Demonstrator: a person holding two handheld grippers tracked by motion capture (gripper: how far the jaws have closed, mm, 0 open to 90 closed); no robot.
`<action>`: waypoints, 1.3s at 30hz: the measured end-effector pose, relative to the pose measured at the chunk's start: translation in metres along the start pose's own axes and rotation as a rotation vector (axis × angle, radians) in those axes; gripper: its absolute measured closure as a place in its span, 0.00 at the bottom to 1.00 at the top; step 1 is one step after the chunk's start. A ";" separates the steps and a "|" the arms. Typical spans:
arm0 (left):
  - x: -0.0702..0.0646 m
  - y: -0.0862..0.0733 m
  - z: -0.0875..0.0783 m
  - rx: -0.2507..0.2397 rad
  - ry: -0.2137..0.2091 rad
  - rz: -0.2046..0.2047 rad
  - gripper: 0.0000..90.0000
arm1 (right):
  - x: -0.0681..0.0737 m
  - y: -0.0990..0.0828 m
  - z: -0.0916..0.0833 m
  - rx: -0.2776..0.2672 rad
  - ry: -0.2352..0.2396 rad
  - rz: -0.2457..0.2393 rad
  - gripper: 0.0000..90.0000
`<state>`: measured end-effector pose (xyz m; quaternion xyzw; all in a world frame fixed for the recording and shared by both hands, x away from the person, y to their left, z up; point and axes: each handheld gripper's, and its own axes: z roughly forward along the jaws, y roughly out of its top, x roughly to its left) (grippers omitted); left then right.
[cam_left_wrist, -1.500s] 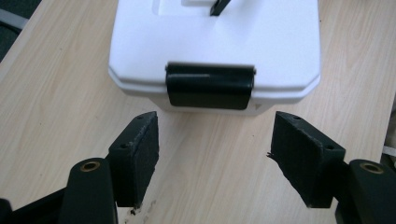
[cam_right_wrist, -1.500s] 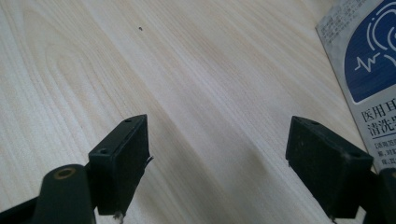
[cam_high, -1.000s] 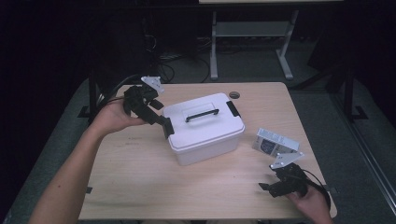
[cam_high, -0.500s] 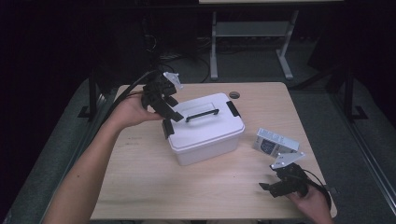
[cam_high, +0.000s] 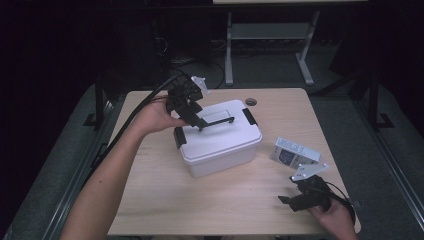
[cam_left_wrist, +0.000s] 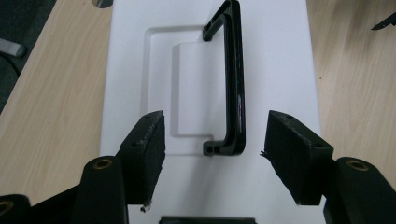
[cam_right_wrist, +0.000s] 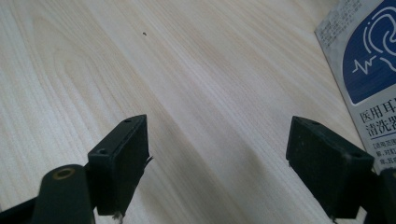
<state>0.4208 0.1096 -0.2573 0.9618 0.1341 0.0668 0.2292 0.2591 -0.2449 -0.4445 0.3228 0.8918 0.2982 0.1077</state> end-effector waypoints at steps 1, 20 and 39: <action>-0.001 0.003 0.003 0.002 -0.001 0.009 0.42 | 0.000 0.000 0.000 -0.001 0.001 0.003 0.23; -0.004 0.016 0.028 0.024 -0.006 0.031 0.54 | -0.001 -0.001 -0.003 -0.006 -0.005 0.001 0.23; 0.000 0.024 0.035 0.029 0.014 0.040 0.85 | -0.001 -0.002 -0.004 -0.008 -0.005 0.005 0.23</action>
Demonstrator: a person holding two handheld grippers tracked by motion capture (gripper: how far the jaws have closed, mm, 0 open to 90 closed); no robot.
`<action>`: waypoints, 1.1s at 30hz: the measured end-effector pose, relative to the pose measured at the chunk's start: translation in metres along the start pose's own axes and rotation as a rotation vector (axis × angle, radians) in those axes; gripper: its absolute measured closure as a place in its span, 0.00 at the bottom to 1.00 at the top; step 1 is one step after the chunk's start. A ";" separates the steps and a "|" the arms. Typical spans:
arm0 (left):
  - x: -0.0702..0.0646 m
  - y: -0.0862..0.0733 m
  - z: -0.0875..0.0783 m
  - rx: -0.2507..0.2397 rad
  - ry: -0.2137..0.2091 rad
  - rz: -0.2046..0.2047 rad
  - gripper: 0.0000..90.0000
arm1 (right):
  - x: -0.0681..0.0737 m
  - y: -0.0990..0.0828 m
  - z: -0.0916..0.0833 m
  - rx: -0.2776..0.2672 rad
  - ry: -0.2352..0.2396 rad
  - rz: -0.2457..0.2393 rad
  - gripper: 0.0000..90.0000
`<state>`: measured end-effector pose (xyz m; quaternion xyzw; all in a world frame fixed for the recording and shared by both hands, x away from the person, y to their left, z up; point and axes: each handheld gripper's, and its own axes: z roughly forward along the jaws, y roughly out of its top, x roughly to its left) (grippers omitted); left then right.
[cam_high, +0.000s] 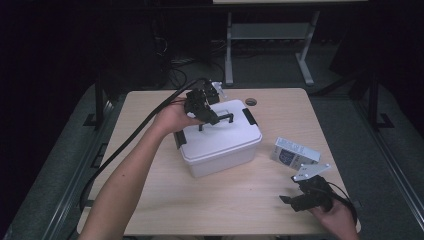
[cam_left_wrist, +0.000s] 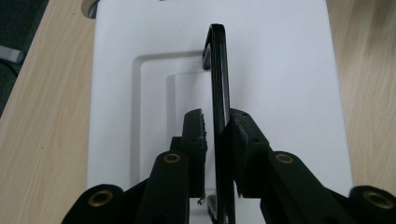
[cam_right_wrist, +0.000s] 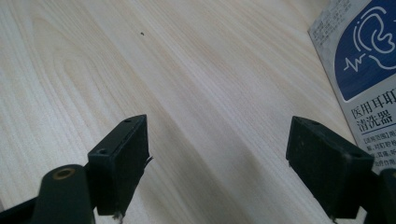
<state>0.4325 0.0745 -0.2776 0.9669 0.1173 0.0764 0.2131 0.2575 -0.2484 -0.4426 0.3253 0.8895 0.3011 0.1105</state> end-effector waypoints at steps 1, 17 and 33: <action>0.000 0.000 0.000 0.000 0.003 -0.003 0.85 | 0.000 0.000 0.000 0.000 0.000 0.000 0.23; 0.005 -0.001 -0.001 -0.019 -0.015 -0.015 0.93 | 0.000 -0.001 0.000 0.002 -0.002 0.002 0.23; 0.007 -0.001 -0.002 -0.014 -0.034 -0.007 0.94 | 0.001 -0.001 0.000 0.007 -0.001 0.004 0.23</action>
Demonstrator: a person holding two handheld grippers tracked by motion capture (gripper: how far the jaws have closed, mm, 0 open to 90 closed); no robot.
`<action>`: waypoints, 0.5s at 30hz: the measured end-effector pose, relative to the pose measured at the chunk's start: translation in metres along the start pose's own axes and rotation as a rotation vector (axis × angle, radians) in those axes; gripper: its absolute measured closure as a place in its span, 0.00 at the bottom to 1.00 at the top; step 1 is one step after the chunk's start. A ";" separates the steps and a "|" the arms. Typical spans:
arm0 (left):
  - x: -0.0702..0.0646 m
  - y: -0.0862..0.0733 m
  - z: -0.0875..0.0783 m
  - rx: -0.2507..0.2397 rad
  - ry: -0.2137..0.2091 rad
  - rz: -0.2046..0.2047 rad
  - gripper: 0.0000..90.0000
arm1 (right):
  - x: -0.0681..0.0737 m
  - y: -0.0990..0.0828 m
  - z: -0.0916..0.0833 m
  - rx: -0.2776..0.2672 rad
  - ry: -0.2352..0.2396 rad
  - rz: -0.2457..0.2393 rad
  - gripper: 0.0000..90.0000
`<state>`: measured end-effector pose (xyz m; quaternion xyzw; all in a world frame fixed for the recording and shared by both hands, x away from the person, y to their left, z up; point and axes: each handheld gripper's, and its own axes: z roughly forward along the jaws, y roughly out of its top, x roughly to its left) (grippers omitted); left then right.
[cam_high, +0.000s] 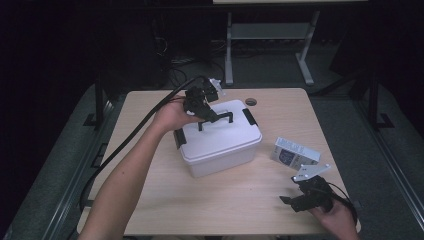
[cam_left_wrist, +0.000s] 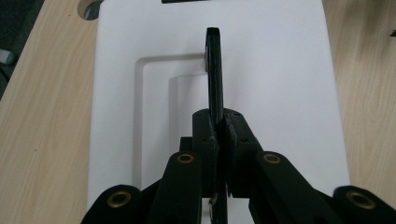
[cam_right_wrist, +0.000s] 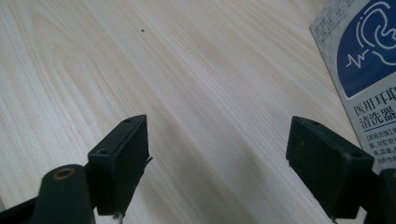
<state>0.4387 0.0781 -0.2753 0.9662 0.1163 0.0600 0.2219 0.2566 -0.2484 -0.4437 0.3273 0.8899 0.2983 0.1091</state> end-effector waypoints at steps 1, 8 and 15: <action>0.000 0.000 0.000 -0.001 -0.001 -0.001 0.94 | 0.000 0.000 0.000 0.001 0.001 0.001 0.23; 0.001 0.000 -0.002 -0.016 -0.006 -0.007 0.94 | 0.000 0.000 0.001 0.004 0.001 -0.003 0.23; -0.001 0.002 -0.008 -0.023 -0.009 0.000 0.94 | 0.000 0.000 0.001 0.004 0.003 -0.003 0.23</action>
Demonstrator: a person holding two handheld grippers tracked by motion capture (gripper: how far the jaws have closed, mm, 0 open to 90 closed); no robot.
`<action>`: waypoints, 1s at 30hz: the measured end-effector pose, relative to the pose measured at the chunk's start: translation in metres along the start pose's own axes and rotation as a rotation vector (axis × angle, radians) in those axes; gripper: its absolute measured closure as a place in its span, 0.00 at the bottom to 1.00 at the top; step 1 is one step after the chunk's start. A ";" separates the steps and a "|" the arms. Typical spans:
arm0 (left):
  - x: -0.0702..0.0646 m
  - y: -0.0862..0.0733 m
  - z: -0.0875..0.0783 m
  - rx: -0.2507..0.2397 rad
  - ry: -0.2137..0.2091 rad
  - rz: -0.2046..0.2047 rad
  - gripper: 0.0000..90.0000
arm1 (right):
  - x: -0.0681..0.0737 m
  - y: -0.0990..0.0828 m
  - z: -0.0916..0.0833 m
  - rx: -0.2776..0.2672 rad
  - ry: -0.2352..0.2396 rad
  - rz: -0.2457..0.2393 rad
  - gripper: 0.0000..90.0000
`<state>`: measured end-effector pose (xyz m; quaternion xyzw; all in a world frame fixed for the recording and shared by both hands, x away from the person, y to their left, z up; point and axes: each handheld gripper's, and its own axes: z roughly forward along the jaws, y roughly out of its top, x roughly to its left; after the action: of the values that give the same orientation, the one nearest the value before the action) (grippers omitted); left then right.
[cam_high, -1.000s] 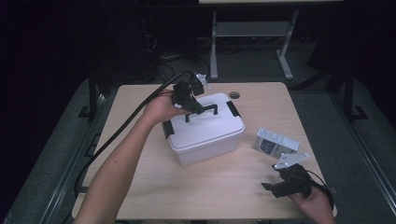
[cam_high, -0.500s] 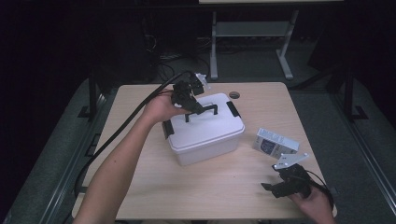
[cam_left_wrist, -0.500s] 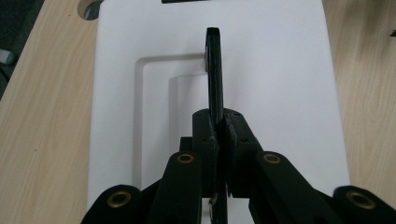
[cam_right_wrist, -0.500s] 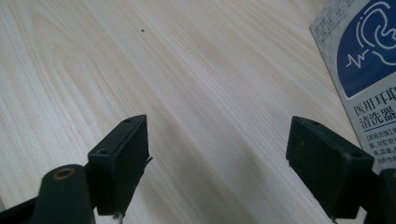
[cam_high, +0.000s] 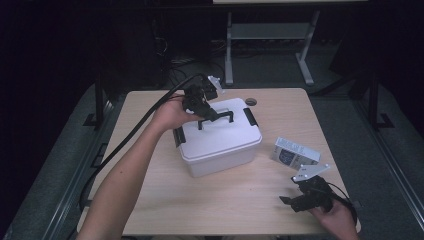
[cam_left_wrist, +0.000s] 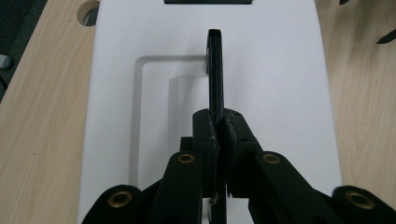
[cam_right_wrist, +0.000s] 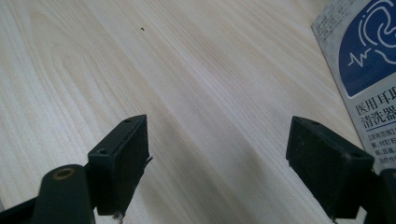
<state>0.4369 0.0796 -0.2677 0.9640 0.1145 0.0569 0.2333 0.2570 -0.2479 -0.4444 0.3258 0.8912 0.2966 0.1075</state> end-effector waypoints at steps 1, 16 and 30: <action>-0.001 0.000 0.000 -0.003 0.004 0.001 0.94 | 0.000 0.000 0.000 0.001 0.001 0.000 0.23; -0.009 0.000 -0.027 -0.038 0.014 0.017 0.94 | 0.001 0.000 0.002 0.009 -0.004 -0.002 0.23; -0.012 -0.027 -0.073 -0.061 0.074 -0.002 0.94 | 0.002 0.001 0.002 0.011 -0.010 -0.006 0.23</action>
<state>0.4078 0.1317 -0.2158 0.9536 0.1221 0.0956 0.2581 0.2569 -0.2453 -0.4458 0.3251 0.8933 0.2898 0.1114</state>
